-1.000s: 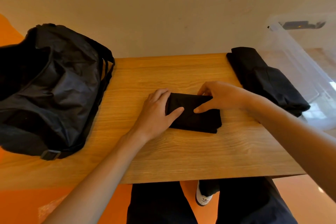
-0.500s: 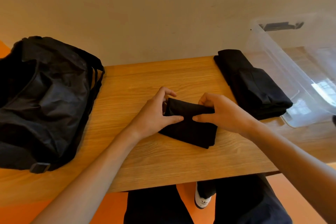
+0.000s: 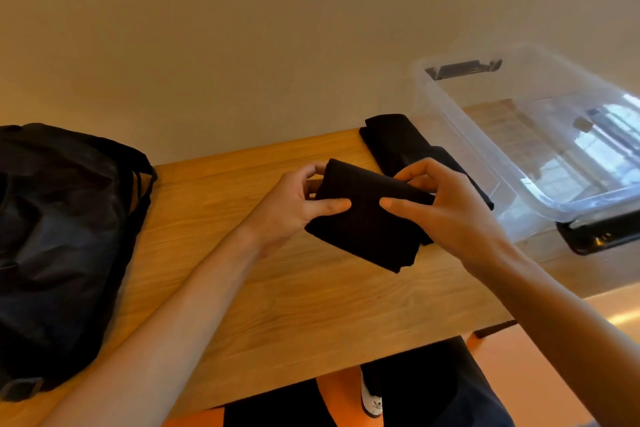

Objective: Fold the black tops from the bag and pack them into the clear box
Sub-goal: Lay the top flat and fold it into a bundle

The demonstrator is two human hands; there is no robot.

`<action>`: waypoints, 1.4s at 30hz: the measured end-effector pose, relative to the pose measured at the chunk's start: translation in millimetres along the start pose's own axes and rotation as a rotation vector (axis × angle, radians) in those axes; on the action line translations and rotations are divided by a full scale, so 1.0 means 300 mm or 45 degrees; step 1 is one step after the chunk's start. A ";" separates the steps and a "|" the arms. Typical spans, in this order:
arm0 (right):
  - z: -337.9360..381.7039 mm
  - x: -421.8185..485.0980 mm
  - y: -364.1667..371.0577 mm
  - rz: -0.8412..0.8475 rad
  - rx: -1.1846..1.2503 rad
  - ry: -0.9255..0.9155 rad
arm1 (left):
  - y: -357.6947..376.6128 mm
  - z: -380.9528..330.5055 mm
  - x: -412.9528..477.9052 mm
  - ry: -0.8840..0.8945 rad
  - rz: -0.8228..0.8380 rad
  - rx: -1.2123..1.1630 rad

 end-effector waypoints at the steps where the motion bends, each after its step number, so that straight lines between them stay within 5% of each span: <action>1: 0.003 0.023 -0.022 -0.037 -0.033 0.012 | 0.001 -0.026 0.027 0.020 -0.023 -0.005; 18: 0.031 0.385 -0.106 -0.410 -0.402 0.132 | -0.011 -0.122 0.673 -0.058 -0.135 -0.203; 32: -0.104 0.402 0.006 0.042 -1.152 0.337 | 0.025 0.006 0.861 -0.093 -0.002 0.025; 42: -0.084 0.368 -0.013 -0.080 -1.354 0.313 | 0.067 -0.040 0.865 0.154 0.088 0.438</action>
Point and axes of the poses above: each hand's wrist, its own x-axis towards the middle knuckle, its own y-axis out of the palm, z = x × y, the point moved 10 cm from there along x, towards the middle knuckle, and after that the axes turned 12 degrees about -x, right-handed, at the moved point
